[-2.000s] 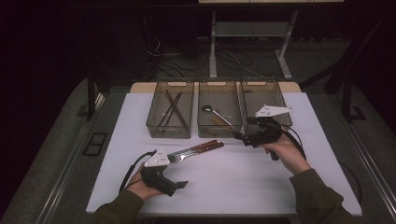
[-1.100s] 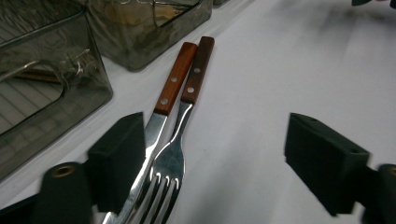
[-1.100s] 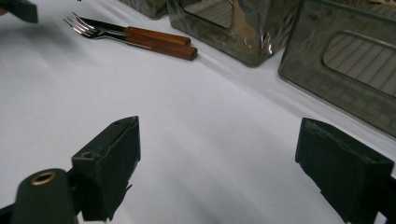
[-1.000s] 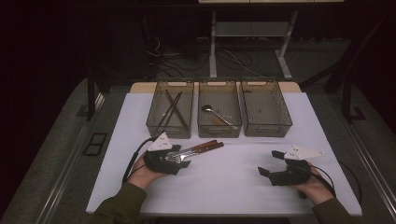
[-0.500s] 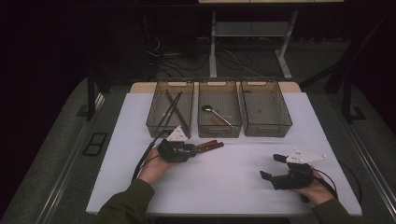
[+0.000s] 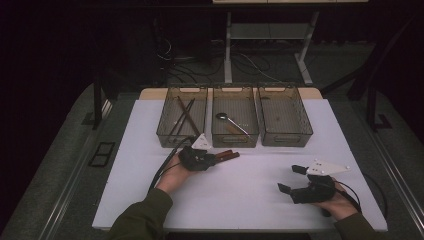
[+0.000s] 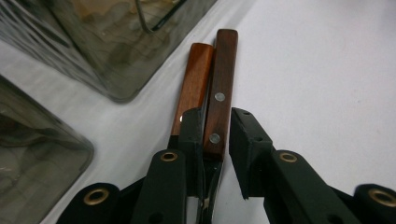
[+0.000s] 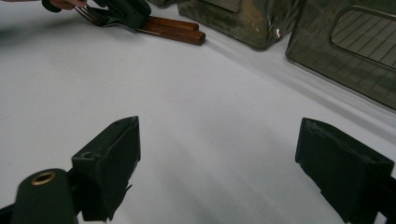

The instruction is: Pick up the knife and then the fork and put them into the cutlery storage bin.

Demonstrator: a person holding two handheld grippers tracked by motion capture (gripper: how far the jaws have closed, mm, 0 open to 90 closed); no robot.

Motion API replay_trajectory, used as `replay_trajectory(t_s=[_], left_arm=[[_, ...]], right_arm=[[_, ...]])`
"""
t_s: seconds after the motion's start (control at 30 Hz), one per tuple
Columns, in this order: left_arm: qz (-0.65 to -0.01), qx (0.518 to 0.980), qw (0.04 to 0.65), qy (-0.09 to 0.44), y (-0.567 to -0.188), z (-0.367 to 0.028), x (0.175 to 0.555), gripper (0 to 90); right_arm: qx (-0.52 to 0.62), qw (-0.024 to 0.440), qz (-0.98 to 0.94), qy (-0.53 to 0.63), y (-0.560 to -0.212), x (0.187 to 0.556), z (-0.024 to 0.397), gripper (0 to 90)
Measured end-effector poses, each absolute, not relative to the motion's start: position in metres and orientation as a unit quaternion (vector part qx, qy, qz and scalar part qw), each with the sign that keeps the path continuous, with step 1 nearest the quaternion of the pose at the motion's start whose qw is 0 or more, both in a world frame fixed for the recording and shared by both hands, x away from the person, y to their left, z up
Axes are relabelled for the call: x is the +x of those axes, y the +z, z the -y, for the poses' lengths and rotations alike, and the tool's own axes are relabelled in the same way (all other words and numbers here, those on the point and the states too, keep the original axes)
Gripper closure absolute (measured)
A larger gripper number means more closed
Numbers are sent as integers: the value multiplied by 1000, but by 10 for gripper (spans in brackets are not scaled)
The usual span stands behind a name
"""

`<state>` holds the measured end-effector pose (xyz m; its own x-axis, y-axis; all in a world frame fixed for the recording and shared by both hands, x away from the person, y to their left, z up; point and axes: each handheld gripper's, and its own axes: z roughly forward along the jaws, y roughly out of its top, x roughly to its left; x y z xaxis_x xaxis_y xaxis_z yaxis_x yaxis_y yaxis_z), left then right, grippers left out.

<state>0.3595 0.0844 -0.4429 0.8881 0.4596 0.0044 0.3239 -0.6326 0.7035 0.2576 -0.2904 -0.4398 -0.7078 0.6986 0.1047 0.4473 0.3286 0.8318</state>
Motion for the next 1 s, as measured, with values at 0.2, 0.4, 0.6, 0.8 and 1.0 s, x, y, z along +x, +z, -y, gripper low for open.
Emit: replay_trajectory(t_s=[0.2,0.4,0.6,0.8,1.0], left_arm=[[-210,907,356,84,-445,-83,359,743],[-210,909,352,79,-445,-82,360,737],[-204,914,345,59,-443,-82,359,739],[-188,921,336,61,-442,-79,355,752],[-194,920,336,51,-441,-78,353,772]], right_arm=[[355,138,-803,458,-439,258,291,141],[354,137,-804,458,-439,258,290,141],[352,137,-805,458,-439,257,290,141],[348,136,-806,460,-439,257,290,141],[345,132,-806,462,-438,257,290,142]])
